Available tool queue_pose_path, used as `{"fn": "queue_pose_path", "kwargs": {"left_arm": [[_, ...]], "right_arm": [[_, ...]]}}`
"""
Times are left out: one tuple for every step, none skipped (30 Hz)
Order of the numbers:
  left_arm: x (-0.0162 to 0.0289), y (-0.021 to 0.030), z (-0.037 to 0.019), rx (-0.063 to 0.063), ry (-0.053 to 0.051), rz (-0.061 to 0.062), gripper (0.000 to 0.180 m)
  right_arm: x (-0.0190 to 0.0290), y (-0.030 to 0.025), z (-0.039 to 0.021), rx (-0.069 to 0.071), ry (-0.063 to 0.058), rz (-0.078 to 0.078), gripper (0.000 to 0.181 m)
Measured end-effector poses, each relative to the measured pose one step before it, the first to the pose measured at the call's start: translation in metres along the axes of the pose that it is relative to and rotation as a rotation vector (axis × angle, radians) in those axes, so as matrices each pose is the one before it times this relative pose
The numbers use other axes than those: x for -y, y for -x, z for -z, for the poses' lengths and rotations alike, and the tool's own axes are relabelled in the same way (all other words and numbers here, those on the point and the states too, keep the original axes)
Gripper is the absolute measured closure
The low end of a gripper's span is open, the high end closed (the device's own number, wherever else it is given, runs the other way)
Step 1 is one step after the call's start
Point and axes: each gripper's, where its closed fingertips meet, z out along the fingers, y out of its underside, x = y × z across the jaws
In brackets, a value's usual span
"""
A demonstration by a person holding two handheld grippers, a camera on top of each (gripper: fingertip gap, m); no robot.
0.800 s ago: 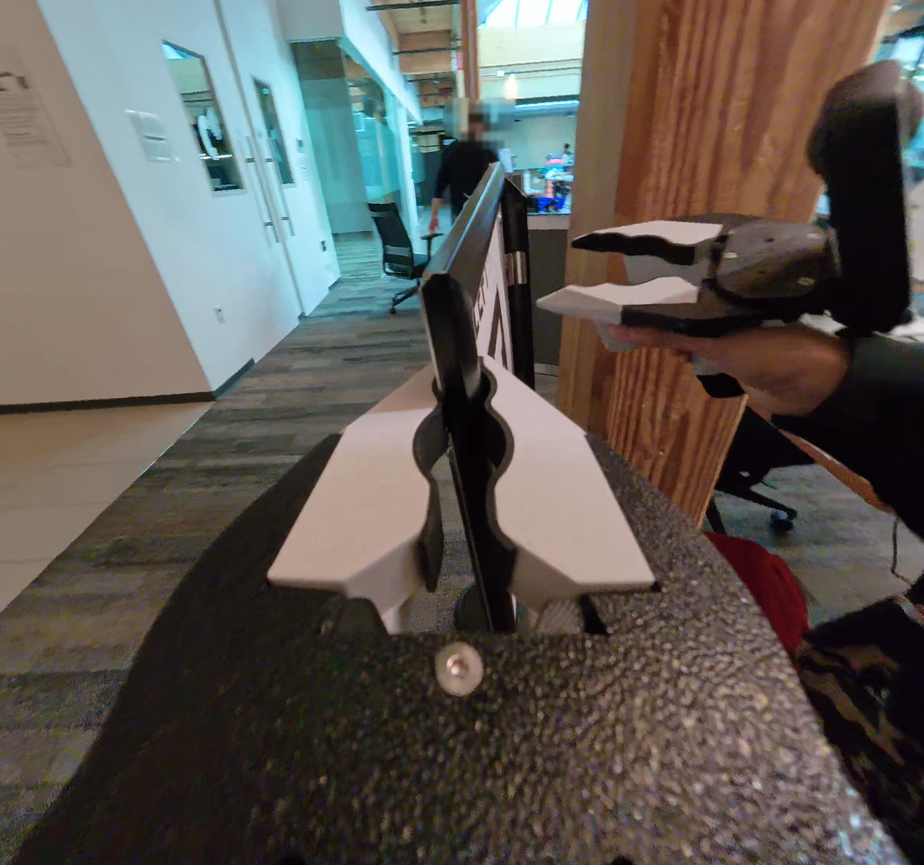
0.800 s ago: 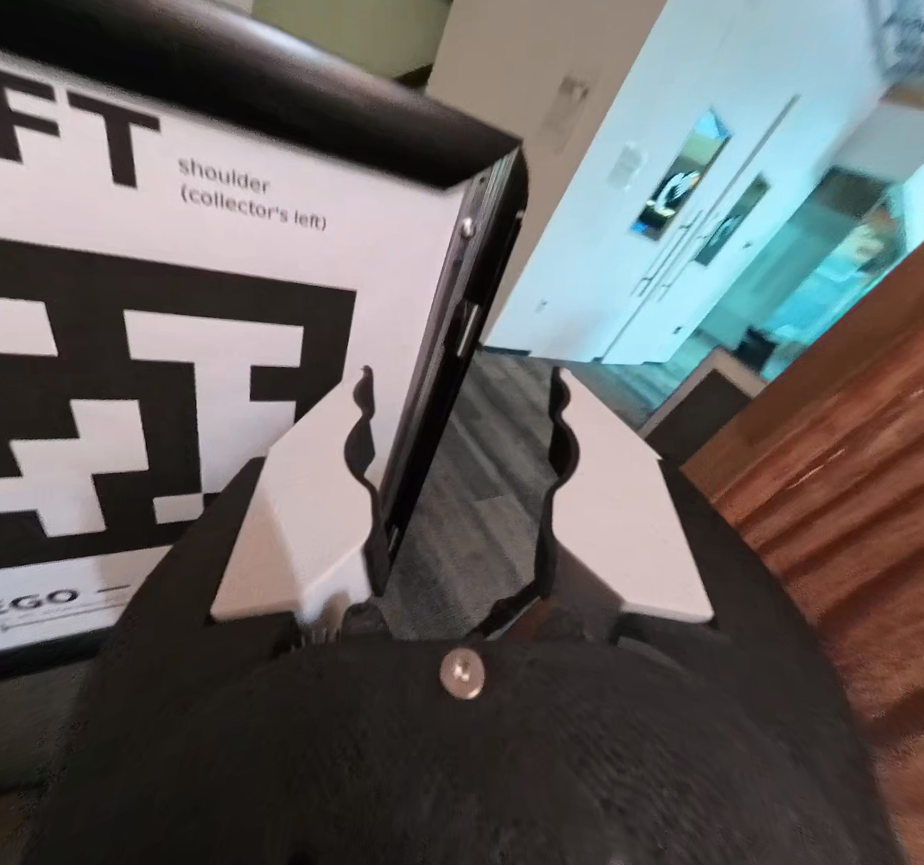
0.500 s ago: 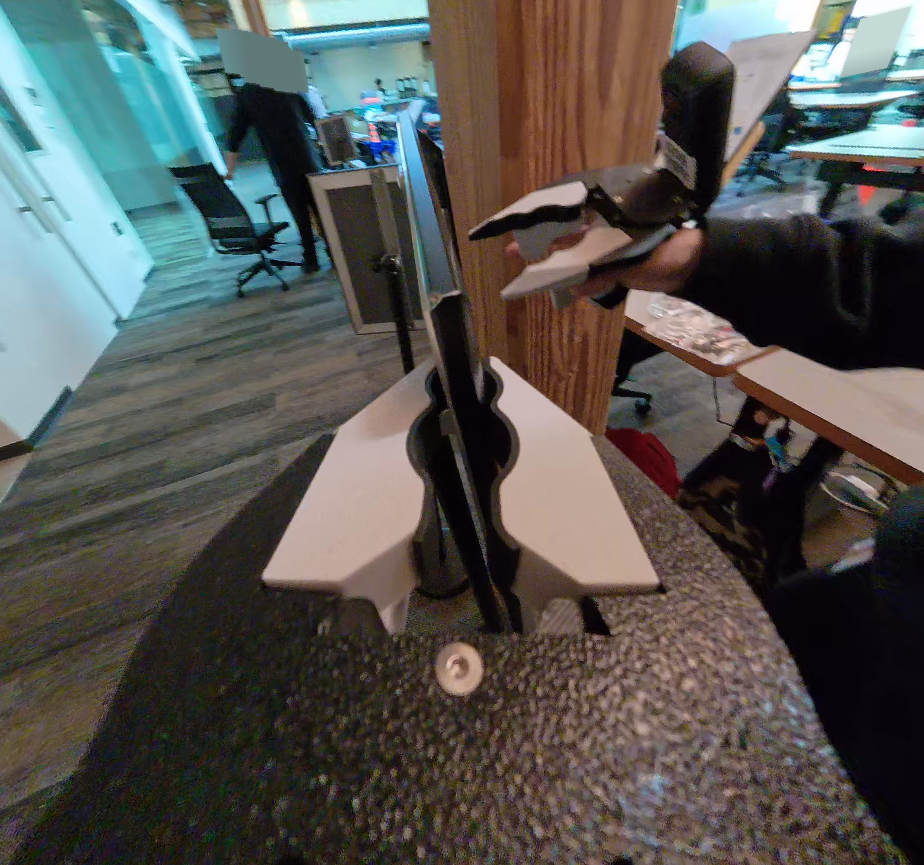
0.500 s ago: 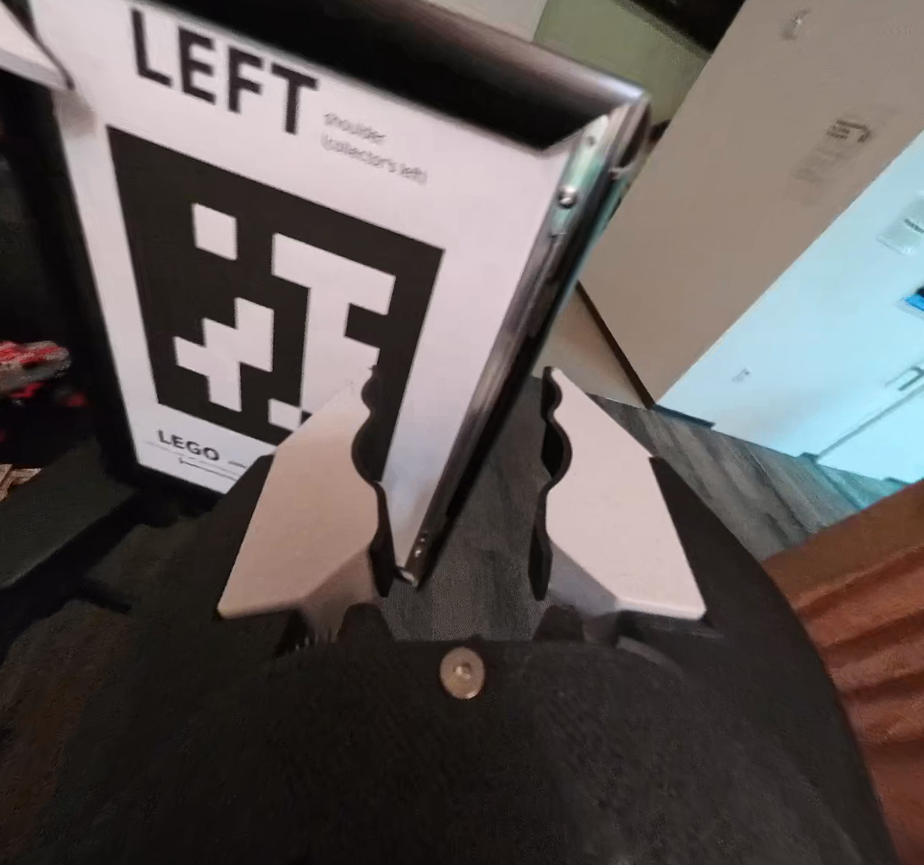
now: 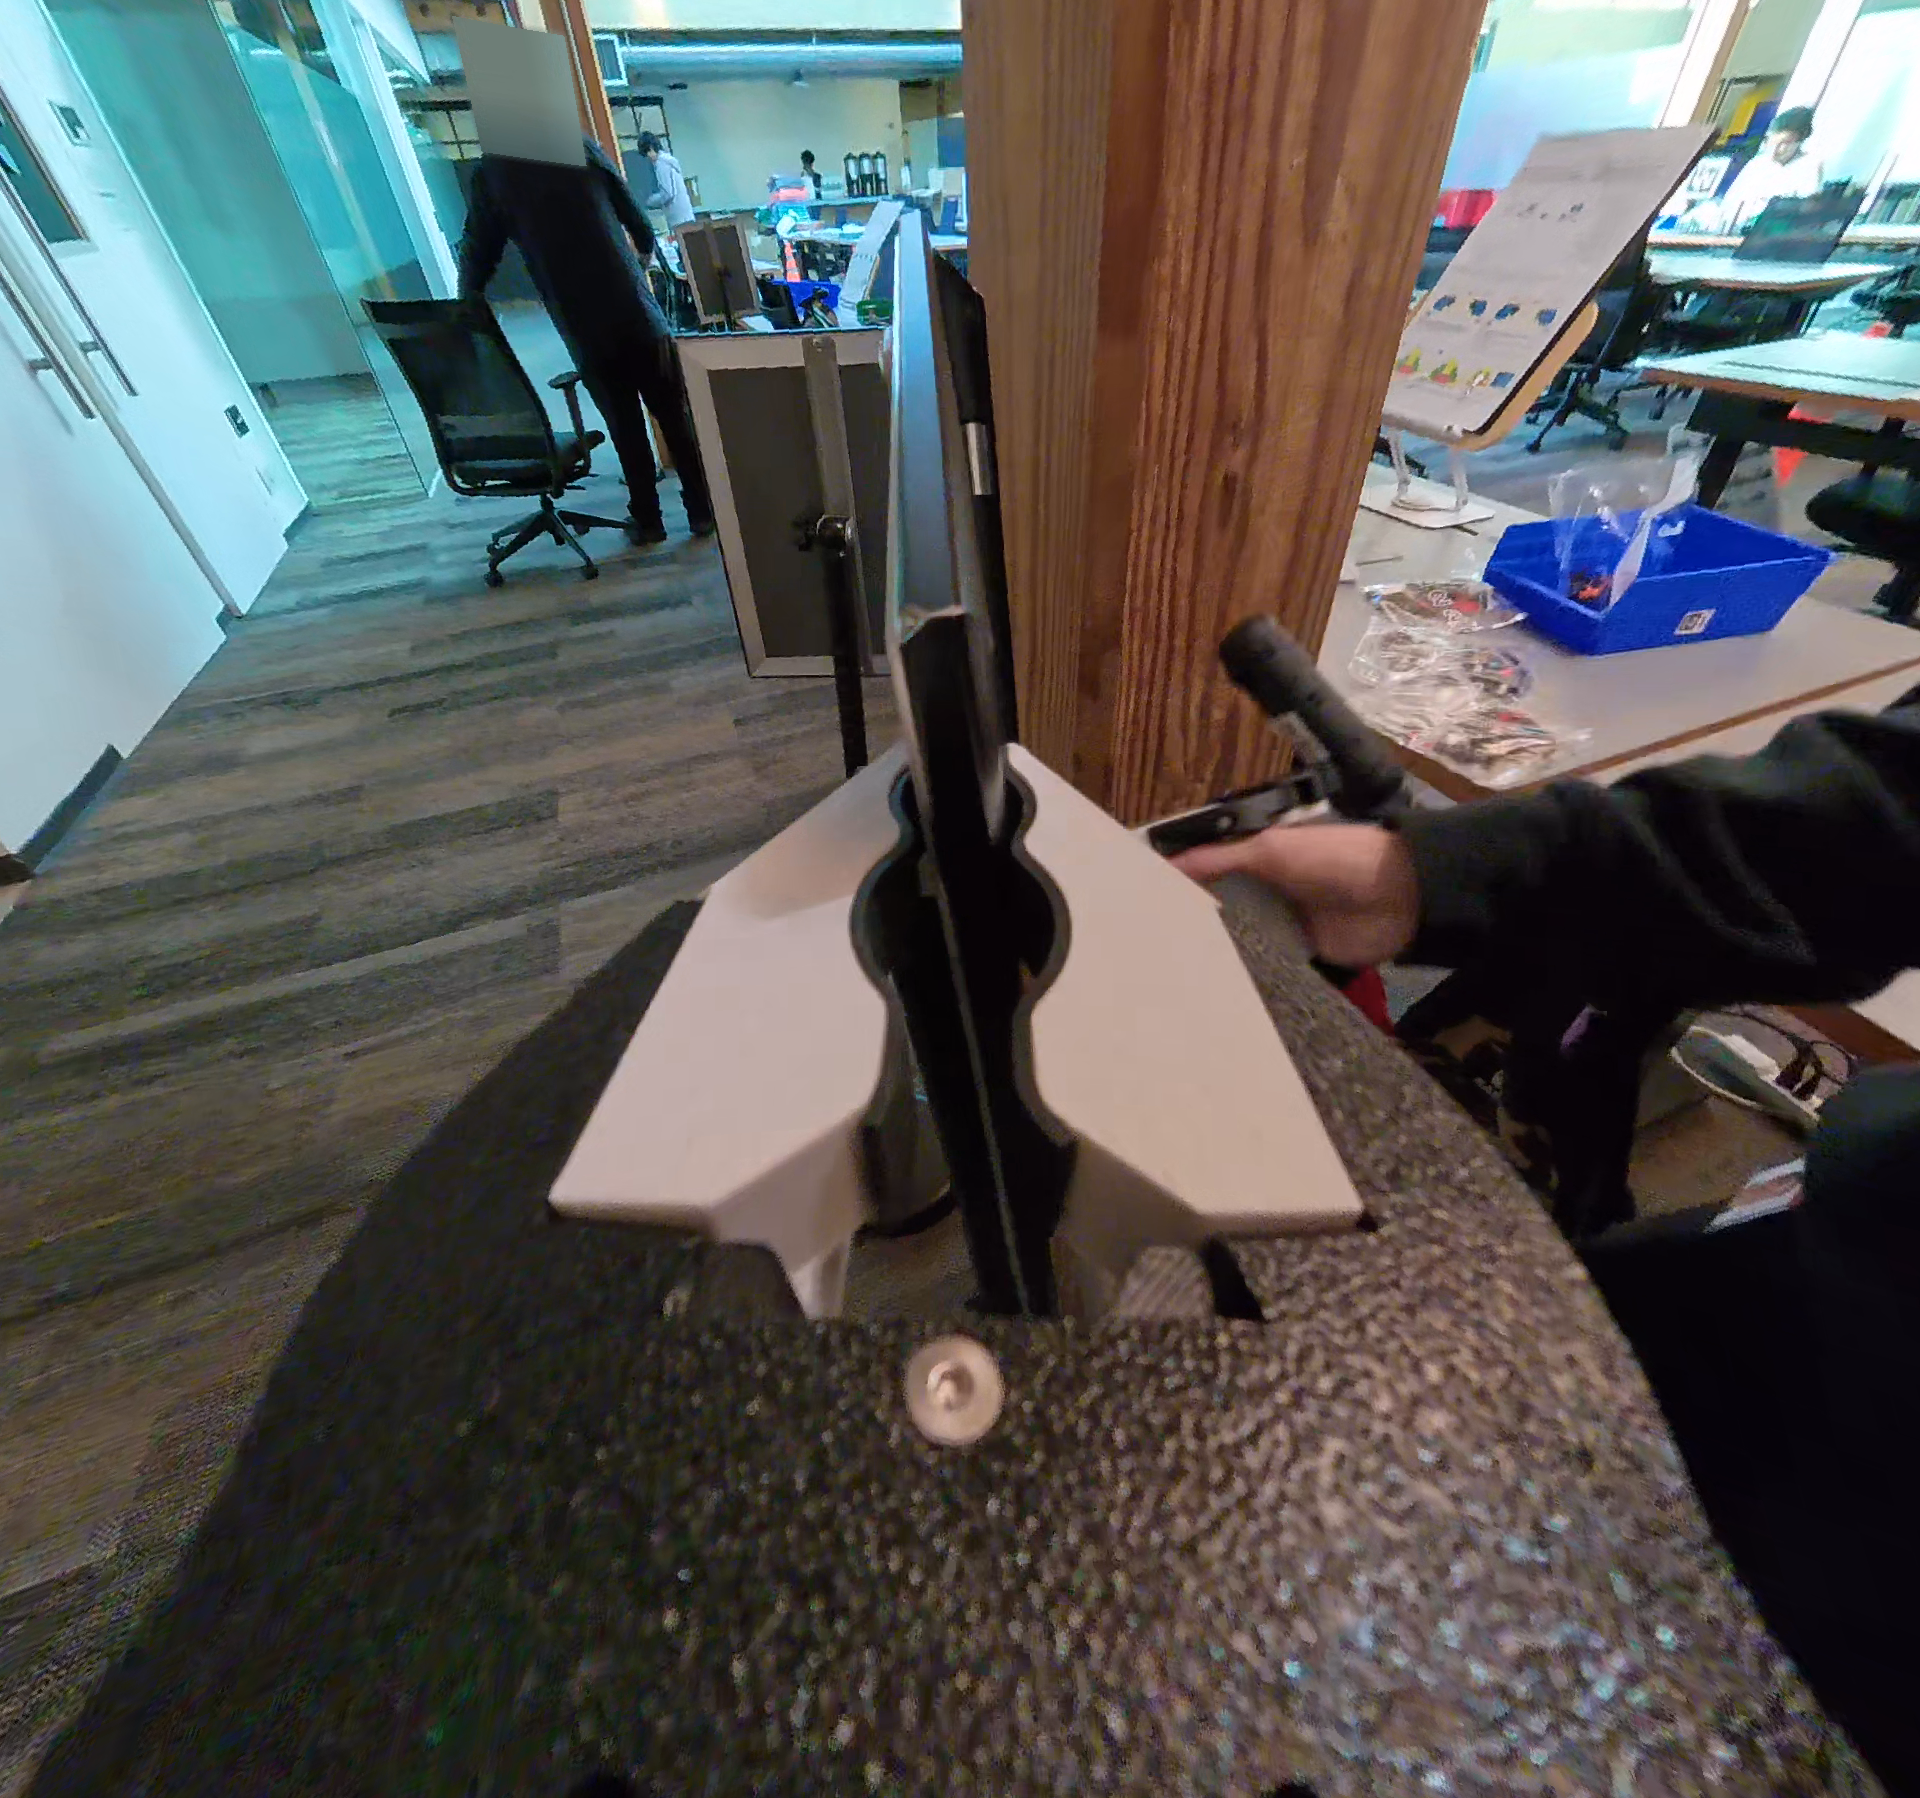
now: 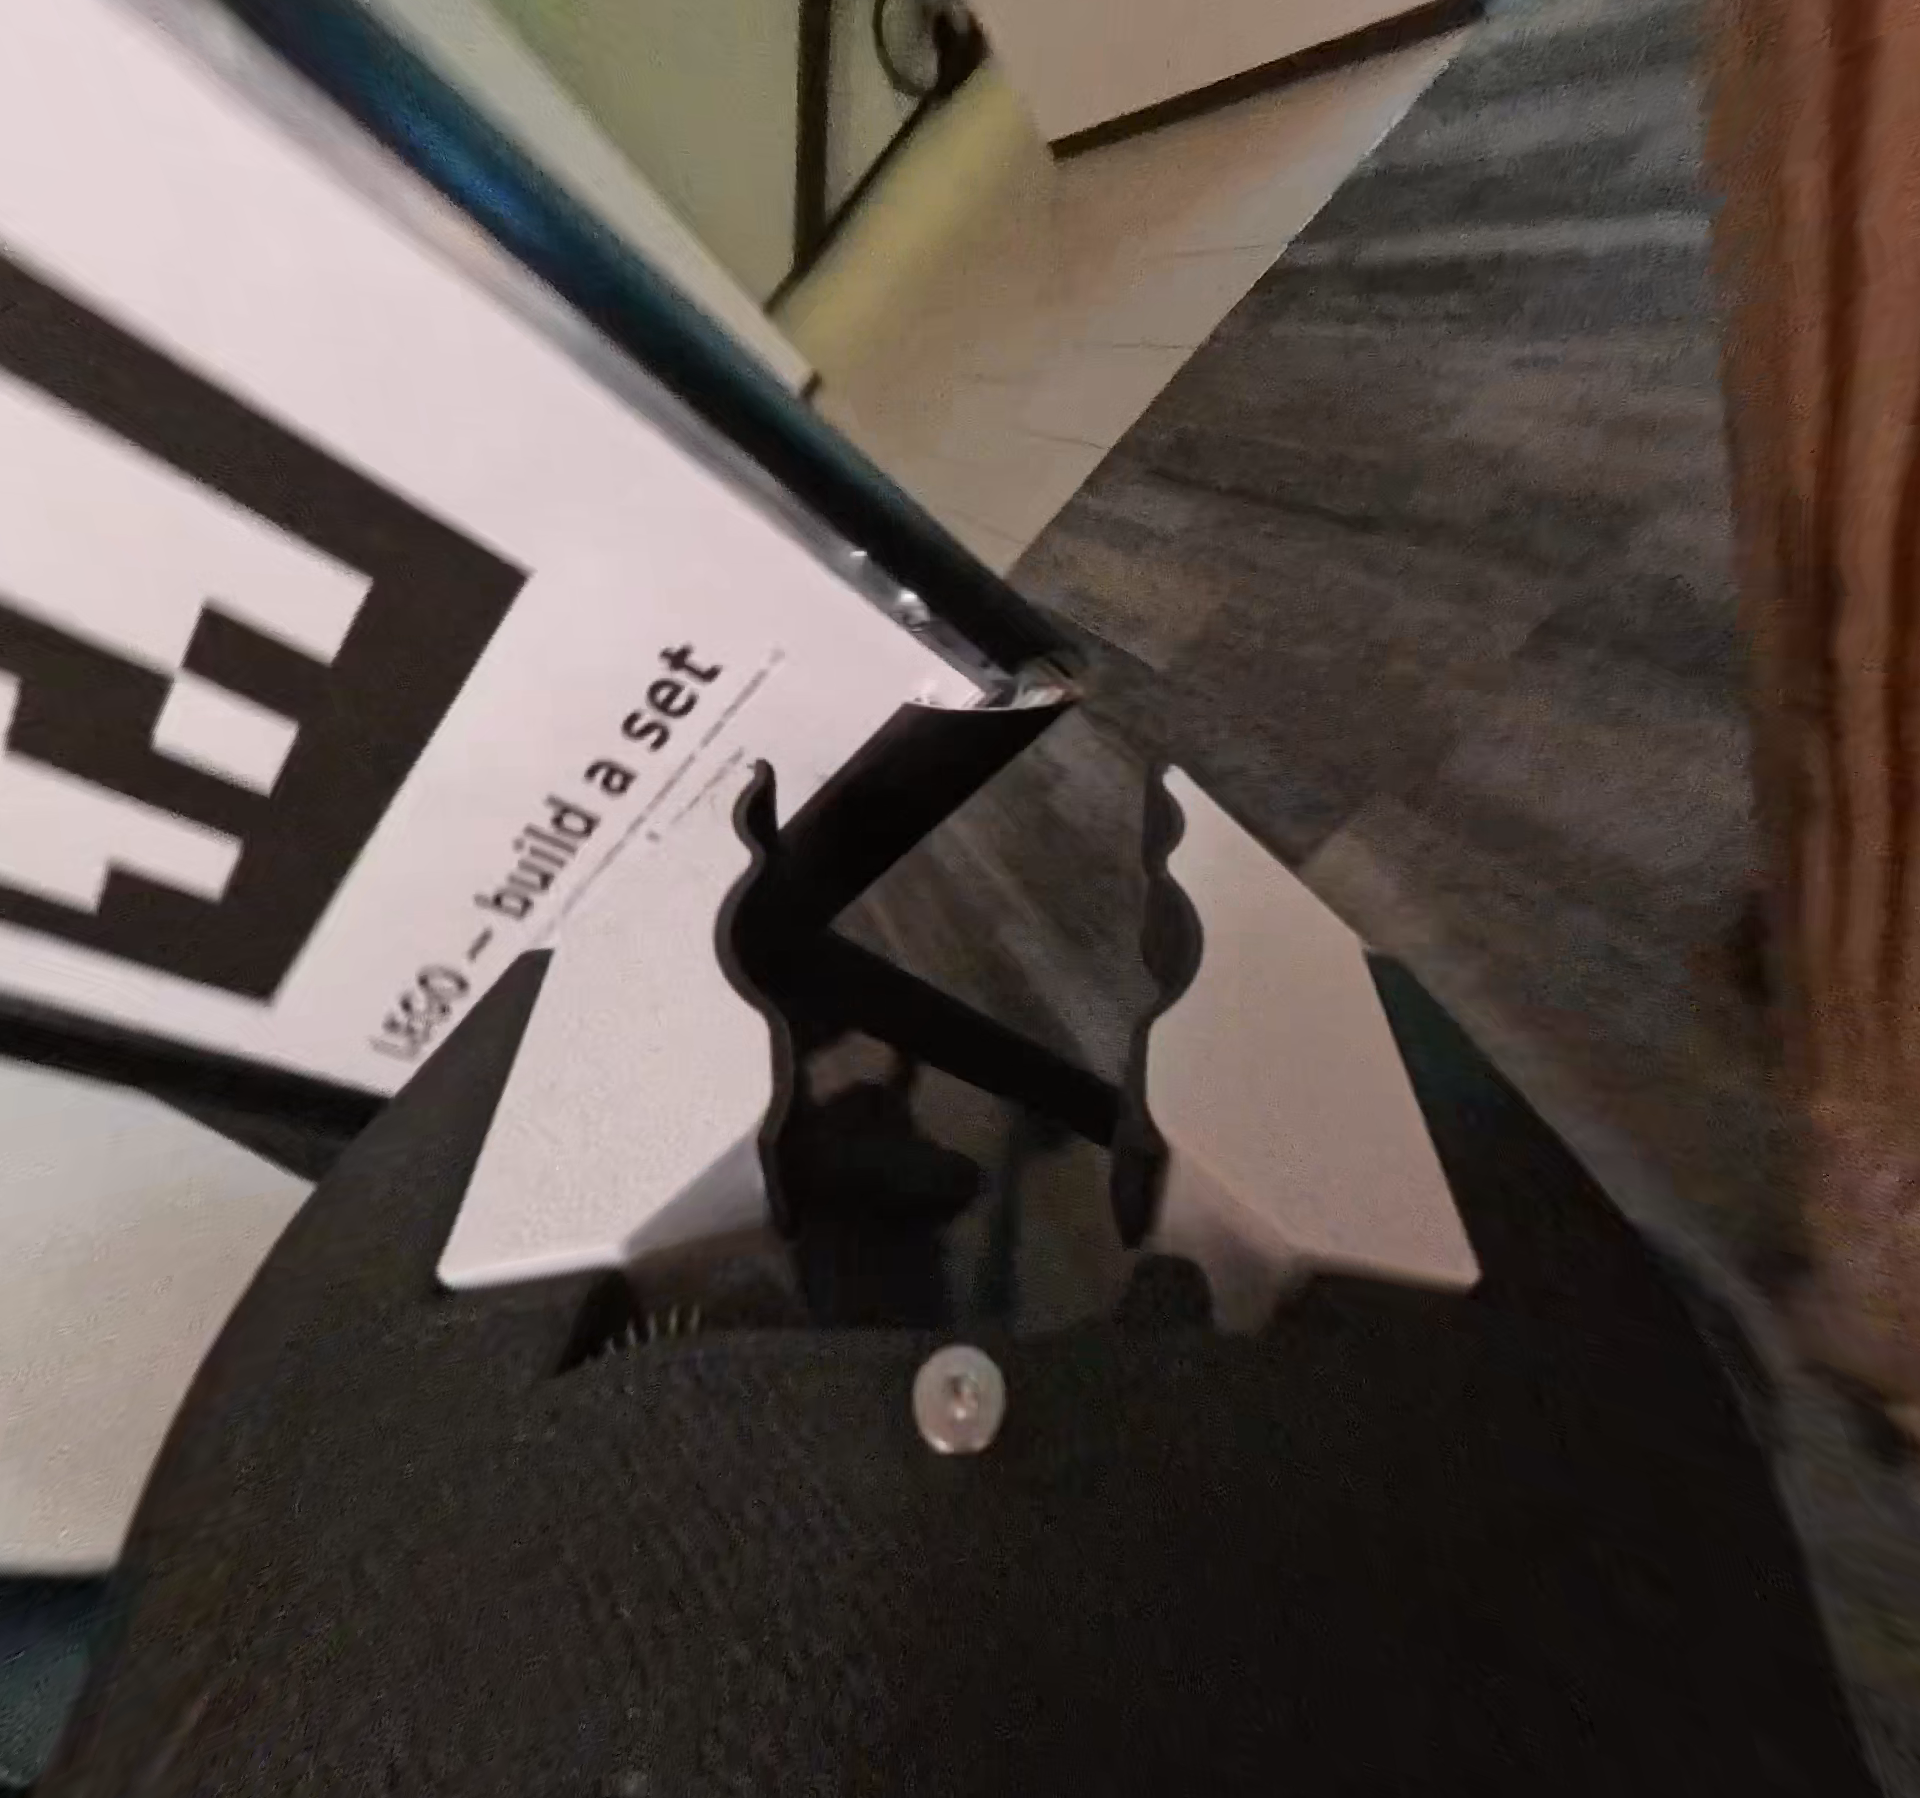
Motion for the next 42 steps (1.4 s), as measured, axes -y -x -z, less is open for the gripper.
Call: {"fn": "queue_pose_path", "kwargs": {"left_arm": [[-0.00012, -0.00179, -0.00057, 0.0028, 0.0044, -0.0037, 0.172], [-0.00023, -0.0021, -0.0008, 0.0014, 0.0087, -0.0079, 0.172], [-0.00026, -0.00196, -0.00058, 0.0007, 0.0098, -0.0087, 0.172], [-0.00015, -0.00144, -0.00044, 0.0012, 0.0064, -0.0057, 0.172], [0.00004, -0.00079, -0.00031, 0.0028, 0.0006, 0.001, 0.172], [0.00001, 0.0001, 0.00003, 0.0046, -0.0047, 0.0059, 0.172], [0.00023, 0.00032, 0.00014, 0.0041, -0.0074, 0.0074, 0.172], [0.00013, 0.00017, 0.00016, 0.004, -0.0065, 0.0064, 0.172], [0.00005, 0.00003, 0.00007, 0.005, -0.0026, 0.0029, 0.172], [-0.00006, -0.00029, 0.00012, 0.0044, 0.0015, -0.0011, 0.172], [-0.00004, -0.00087, -0.00015, 0.0017, 0.0041, -0.0053, 0.173], [-0.00014, -0.00145, -0.00033, -0.0024, 0.0051, -0.0077, 0.172], [0.00003, -0.0019, -0.00074, -0.0053, 0.0051, -0.0077, 0.172], [0.0, -0.00108, -0.00093, 0.0004, 0.0056, -0.0075, 0.172], [0.00007, 0.00008, -0.00091, 0.0052, 0.0049, -0.006, 0.172], [0.00019, 0.00006, -0.00064, -0.0007, 0.0022, -0.0014, 0.172], [0.00007, 0.00021, -0.0002, -0.0021, 0.0001, 0.0007, 0.172], [0.00018, 0.00035, -0.00025, 0.001, -0.002, -0.0001, 0.172], [0.00018, -0.00014, -0.00019, 0.0006, -0.0026, 0.0011, 0.172], [0.00002, -0.00083, -0.00003, -0.0034, -0.0015, 0.002, 0.172], [-0.00002, -0.00136, 0.00025, -0.0078, -0.0015, 0.0013, 0.172], [-0.00019, -0.0014, 0.00003, -0.0075, -0.0015, 0.0009, 0.172], [-0.0002, -0.00043, -0.00008, -0.0009, 0.0002, 0.003, 0.172], [0.0, 0.00023, -0.00015, 0.003, 0.0024, 0.0033, 0.172], [0.00004, -0.00039, -0.00001, -0.0023, 0.0044, -0.0011, 0.172], [0.00008, -0.00061, -0.00023, -0.0024, 0.0053, -0.0036, 0.172], [0.00016, -0.00041, -0.00039, 0.0, 0.005, -0.0018, 0.172], [0.00026, -0.00083, -0.00046, -0.0028, 0.0027, 0.0005, 0.172], [0.00006, -0.00104, -0.00054, -0.004, 0.0012, -0.0002, 0.171], [-0.00004, -0.00033, -0.00025, 0.0018, 0.0011, -0.0024, 0.171], [0.00017, 0.00093, -0.00003, 0.01, 0.0, -0.0033, 0.171], [0.00012, 0.00118, 0.00037, 0.0127, -0.0007, -0.005, 0.172], [-0.00003, 0.00003, 0.0005, 0.0039, -0.0013, -0.0049, 0.172], [0.00005, -0.00143, 0.00049, -0.0061, -0.0036, -0.0009, 0.172], [0.00032, -0.00196, 0.00025, -0.008, -0.0053, 0.0006, 0.172], [0.00007, -0.00186, 0.00032, -0.0075, -0.0018, -0.0009, 0.172], [-0.00064, -0.00188, 0.00036, -0.0083, 0.0053, -0.0039, 0.172], [-0.00101, -0.00072, 0.00034, -0.0011, 0.0097, -0.0054, 0.171], [-0.00073, 0.00082, 0.00034, 0.0042, 0.0075, -0.0002, 0.172], [-0.00034, 0.00067, 0.00066, -0.005, 0.0044, 0.0069, 0.172], [-0.0004, 0.00048, 0.00069, -0.0095, 0.003, 0.0076, 0.172], [-0.00029, 0.00039, 0.00052, -0.0083, 0.0004, 0.0049, 0.172]], "right_arm": [[-0.00259, -0.00485, -0.00455, 0.0037, -0.0283, -0.1054, 0.117], [-0.00048, 0.00024, -0.00282, 0.022, -0.0206, -0.0616, 0.121], [-0.00018, 0.00344, -0.00152, 0.0287, -0.0196, -0.0257, 0.126], [-0.00211, 0.00098, -0.00088, 0.0034, -0.0055, 0.002, 0.134], [-0.00024, -0.00285, -0.00016, -0.0191, -0.0159, -0.0137, 0.133], [0.00115, -0.00248, 0.00097, -0.0029, -0.0315, -0.0486, 0.135], [0.0038, 0.00162, 0.00078, 0.0177, -0.039, -0.0624, 0.142], [0.0036, 0.00301, 0.00116, 0.0225, -0.0356, -0.0548, 0.149], [0.00142, 0.00178, 0.00081, 0.0086, -0.0207, -0.0501, 0.152], [-0.00066, -0.00089, -0.0002, -0.0106, -0.0036, -0.0555, 0.15], [-0.00071, -0.00356, -0.00037, -0.012, 0.0015, -0.0677, 0.145], [0.00001, -0.00328, -0.00053, -0.0078, 0.0, -0.0728, 0.146], [-0.00099, -0.00521, -0.00088, -0.0167, 0.0099, -0.0737, 0.145], [-0.00081, -0.00171, -0.00129, 0.0058, 0.0106, -0.0661, 0.142], [-0.00056, 0.00157, -0.00093, 0.0231, 0.0069, -0.049, 0.146], [-0.001, 0.00095, -0.00028, 0.0152, 0.0077, -0.035, 0.149], [-0.00022, 0.0007, 0.00072, 0.0096, 0.0049, -0.0269, 0.15], [0.00133, 0.00225, 0.00127, 0.0148, -0.0031, -0.0079, 0.156], [0.00105, 0.00141, 0.00164, 0.0043, 0.0032, 0.0223, 0.16], [0.00073, -0.00193, 0.00035, -0.0197, 0.0088, 0.0282, 0.157], [0.00169, -0.00088, -0.00112, -0.0079, 0.0064, 0.0097, 0.156], [0.00147, 0.00175, -0.00134, 0.0178, 0.0093, -0.0048, 0.162], [-0.00037, 0.00077, -0.00082, 0.0128, 0.0116, -0.0077, 0.163], [0.00013, -0.00022, -0.00089, 0.0049, 0.0055, 0.0004, 0.162], [-0.00074, -0.0005, -0.00038, 0.0018, 0.0003, -0.0059, 0.162], [-0.00117, 0.00007, -0.00027, 0.0028, -0.0035, -0.0162, 0.162], [-0.00058, -0.0008, 0.00021, -0.0021, -0.0076, -0.0244, 0.163], [-0.00035, -0.00048, -0.00003, -0.0067, -0.0047, -0.017, 0.163], [0.00013, -0.00019, 0.00023, -0.013, 0.0048, 0.0074, 0.163], [0.00107, 0.00027, 0.00058, -0.0152, 0.0079, 0.0379, 0.164], [-0.00061, -0.00085, 0.001, -0.0138, 0.0158, 0.0384, 0.164], [-0.00142, -0.00046, 0.001, -0.0045, 0.0184, 0.0184, 0.164], [-0.00073, -0.00012, 0.00106, 0.0051, 0.0182, 0.0074, 0.164], [-0.00108, -0.00072, 0.00193, 0.0108, 0.0128, 0.0083, 0.164], [-0.00011, 0.00005, 0.00214, 0.0062, 0.0117, 0.0156, 0.164], [0.00002, 0.00044, 0.00338, 0.0004, 0.0093, 0.0175, 0.163], [-0.00267, 0.00219, 0.00485, 0.004, 0.024, 0.0324, 0.163], [-0.01195, 0.00575, 0.00662, 0.0275, 0.0762, 0.0818, 0.172], [-0.01509, 0.00721, 0.00602, 0.0242, 0.0794, 0.1062, 0.169], [-0.0159, 0.00995, 0.00696, 0.0092, 0.0804, 0.1035, 0.16], [-0.0101, 0.02618, 0.00792, 0.0603, 0.0533, 0.1421, 0.163], [-0.00167, 0.03007, 0.00622, 0.0467, 0.0398, 0.2225, 0.176]]}}
